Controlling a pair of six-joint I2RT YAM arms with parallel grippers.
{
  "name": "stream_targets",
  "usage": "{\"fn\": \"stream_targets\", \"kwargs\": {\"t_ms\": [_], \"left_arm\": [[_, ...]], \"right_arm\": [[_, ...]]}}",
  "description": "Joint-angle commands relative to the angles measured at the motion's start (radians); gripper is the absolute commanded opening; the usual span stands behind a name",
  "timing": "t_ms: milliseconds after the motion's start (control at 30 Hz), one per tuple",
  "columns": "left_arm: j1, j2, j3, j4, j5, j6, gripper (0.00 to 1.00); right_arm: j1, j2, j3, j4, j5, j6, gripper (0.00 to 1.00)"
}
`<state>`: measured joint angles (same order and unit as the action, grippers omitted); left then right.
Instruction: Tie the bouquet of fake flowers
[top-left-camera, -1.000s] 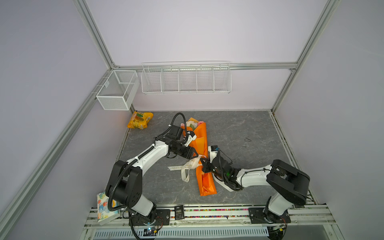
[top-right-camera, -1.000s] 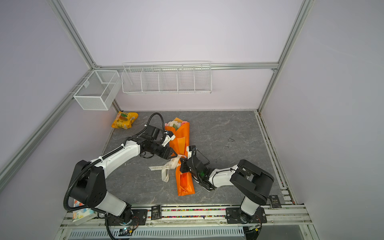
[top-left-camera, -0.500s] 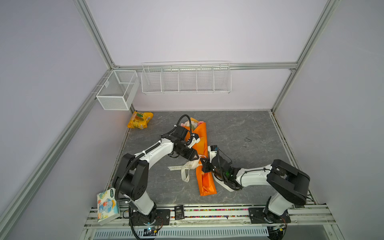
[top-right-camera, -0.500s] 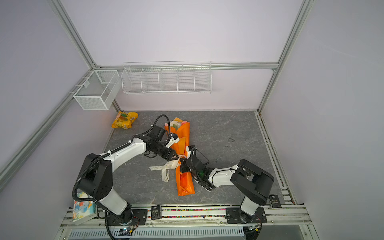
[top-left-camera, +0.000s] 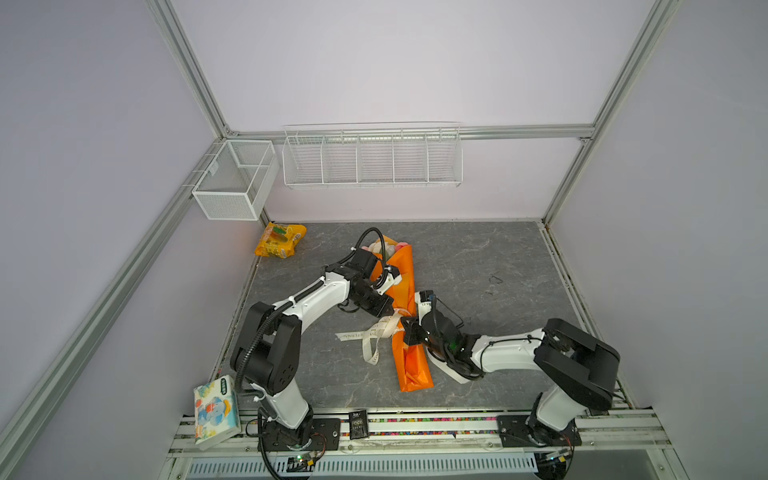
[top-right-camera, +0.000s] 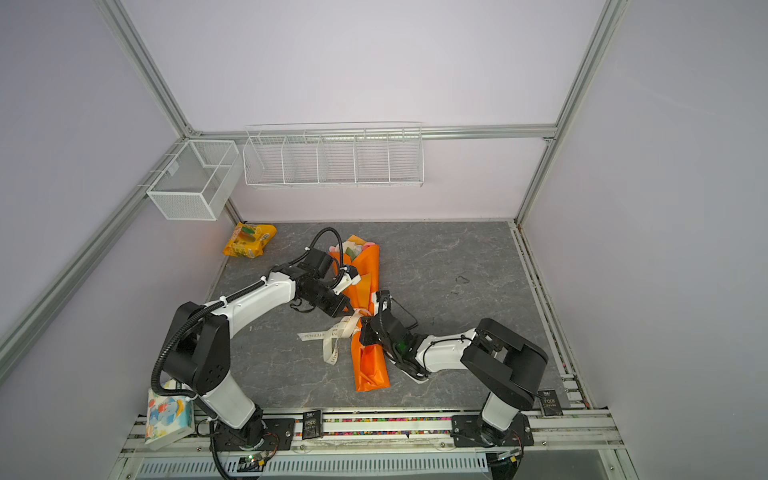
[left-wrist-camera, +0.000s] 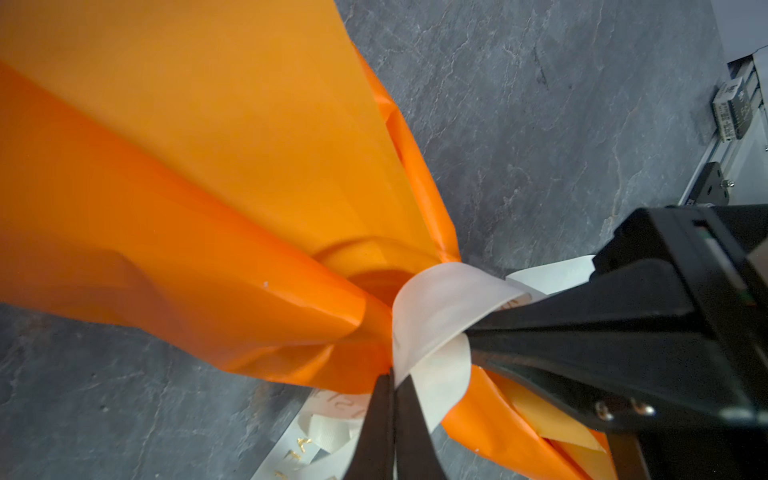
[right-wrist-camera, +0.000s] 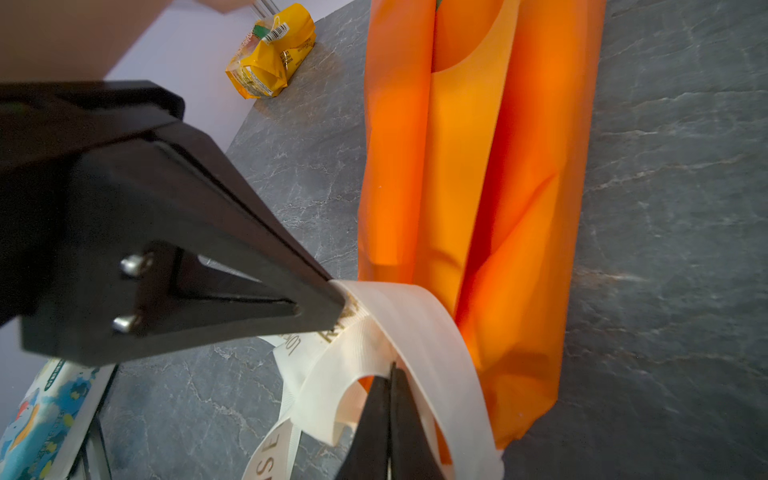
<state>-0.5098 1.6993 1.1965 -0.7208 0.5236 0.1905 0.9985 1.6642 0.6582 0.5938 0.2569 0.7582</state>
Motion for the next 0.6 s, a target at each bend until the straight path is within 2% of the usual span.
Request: {"fn": "stream_targets", "kwargs": {"t_ms": [0,100,200,367,567], "left_arm": [[-0.003,-0.054,0.039,-0.038,0.065,-0.027,0.00],[-0.003,-0.103,0.020,-0.024,0.092,-0.072,0.00],[-0.003,-0.137,0.000,-0.025,0.142,-0.111,0.00],[-0.003,-0.205,-0.074,0.003,0.173,-0.175,0.00],[-0.004,-0.180,-0.095,-0.078,0.279,-0.164,0.00]], "right_arm": [[0.006,-0.014,0.044,-0.062,-0.020,0.014,0.06],[0.006,-0.002,0.067,-0.070,-0.038,0.015,0.06],[-0.002,0.011,0.062,-0.046,-0.019,0.069,0.06],[-0.030,0.059,0.047,0.110,-0.056,0.100,0.06],[-0.049,0.067,0.018,0.250,-0.038,0.081,0.06]]}}
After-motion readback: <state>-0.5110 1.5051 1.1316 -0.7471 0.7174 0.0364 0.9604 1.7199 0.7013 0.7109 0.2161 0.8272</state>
